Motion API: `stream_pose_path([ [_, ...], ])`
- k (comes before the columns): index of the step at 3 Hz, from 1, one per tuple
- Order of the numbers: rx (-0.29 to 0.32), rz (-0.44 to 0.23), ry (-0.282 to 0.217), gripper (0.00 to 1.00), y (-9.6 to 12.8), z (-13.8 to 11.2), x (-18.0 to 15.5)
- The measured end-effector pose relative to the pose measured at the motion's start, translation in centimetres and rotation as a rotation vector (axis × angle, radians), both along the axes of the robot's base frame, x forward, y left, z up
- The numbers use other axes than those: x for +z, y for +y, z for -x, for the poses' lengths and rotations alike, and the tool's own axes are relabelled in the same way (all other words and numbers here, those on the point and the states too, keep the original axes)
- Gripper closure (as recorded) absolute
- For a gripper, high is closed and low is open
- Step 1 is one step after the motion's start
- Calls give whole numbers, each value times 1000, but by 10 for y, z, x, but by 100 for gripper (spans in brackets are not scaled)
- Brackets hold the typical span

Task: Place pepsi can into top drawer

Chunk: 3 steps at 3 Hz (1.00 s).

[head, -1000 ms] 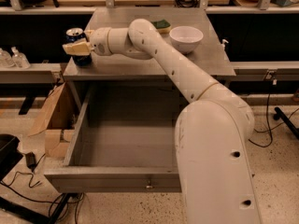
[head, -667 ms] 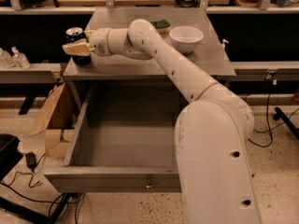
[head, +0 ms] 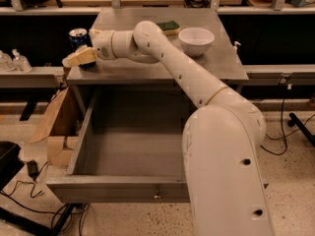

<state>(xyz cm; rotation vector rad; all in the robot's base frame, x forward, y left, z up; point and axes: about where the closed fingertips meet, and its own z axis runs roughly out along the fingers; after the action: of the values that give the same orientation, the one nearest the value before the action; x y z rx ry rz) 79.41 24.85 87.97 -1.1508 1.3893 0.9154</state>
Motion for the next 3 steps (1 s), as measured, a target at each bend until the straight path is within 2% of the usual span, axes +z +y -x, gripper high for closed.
stream_pose_path([
  [1, 5, 0, 2, 18, 4, 1, -1],
  [3, 2, 9, 3, 64, 8, 5, 1],
])
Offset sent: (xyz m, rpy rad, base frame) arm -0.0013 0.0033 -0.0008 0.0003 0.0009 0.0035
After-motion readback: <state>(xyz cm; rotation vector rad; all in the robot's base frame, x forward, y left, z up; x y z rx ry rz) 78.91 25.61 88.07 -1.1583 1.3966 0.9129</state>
